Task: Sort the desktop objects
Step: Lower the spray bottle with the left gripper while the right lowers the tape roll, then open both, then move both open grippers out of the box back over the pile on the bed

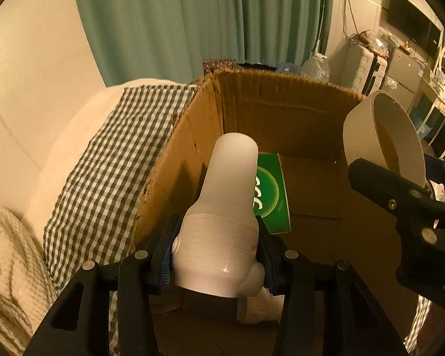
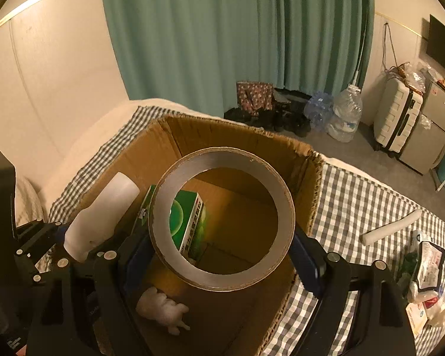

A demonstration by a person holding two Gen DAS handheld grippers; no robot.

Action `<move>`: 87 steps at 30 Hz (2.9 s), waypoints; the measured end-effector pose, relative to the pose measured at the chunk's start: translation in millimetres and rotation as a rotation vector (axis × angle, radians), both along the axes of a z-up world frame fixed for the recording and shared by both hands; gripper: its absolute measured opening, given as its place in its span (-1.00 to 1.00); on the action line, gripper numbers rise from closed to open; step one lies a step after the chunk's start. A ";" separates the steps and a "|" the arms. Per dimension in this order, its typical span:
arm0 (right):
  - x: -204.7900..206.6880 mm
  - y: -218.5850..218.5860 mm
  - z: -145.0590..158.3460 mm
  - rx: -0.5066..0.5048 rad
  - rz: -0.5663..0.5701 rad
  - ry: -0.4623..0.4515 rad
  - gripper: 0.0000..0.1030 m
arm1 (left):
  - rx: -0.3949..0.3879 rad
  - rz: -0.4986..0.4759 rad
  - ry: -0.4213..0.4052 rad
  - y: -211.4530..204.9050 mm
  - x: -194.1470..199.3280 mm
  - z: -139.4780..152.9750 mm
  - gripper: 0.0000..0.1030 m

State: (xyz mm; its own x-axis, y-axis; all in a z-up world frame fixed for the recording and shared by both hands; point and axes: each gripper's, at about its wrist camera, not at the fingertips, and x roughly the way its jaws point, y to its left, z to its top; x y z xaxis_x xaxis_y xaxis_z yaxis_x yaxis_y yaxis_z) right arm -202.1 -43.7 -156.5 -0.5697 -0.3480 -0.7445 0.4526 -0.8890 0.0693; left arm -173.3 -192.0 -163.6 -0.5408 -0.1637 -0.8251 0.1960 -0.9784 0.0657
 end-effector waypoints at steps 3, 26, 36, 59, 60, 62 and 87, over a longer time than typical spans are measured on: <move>-4.3 -2.5 -9.3 0.015 0.008 -0.024 0.60 | 0.004 -0.003 -0.015 0.0 -3.5 -4.8 -0.07; 0.2 -5.7 0.1 0.044 0.010 -0.022 0.73 | -0.014 -0.022 0.006 7.1 0.7 3.8 0.17; 20.2 10.8 41.4 0.014 -0.029 0.053 0.73 | -0.027 -0.031 0.069 13.5 13.4 37.4 0.17; 95.0 138.1 134.7 -0.064 -0.278 0.236 0.87 | 0.009 -0.114 0.327 97.1 58.5 122.6 0.69; 98.6 145.8 136.7 -0.070 -0.292 0.240 0.88 | 0.006 -0.121 0.334 102.0 60.4 126.0 0.71; 102.5 151.9 138.2 -0.079 -0.307 0.243 0.90 | -0.003 -0.133 0.344 109.8 64.0 132.1 0.76; 159.2 251.7 158.9 -0.053 -0.427 0.300 1.00 | -0.028 -0.218 0.426 178.8 95.4 154.4 1.00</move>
State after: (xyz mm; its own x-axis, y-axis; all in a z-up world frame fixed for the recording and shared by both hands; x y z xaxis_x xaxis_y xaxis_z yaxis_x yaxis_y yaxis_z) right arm -42.9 207.9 2.4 -0.8544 -0.0708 -0.5148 0.0576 -0.9975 0.0417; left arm -77.9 -13.2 -9.2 -0.8540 -0.0278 -0.5195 0.0015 -0.9987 0.0510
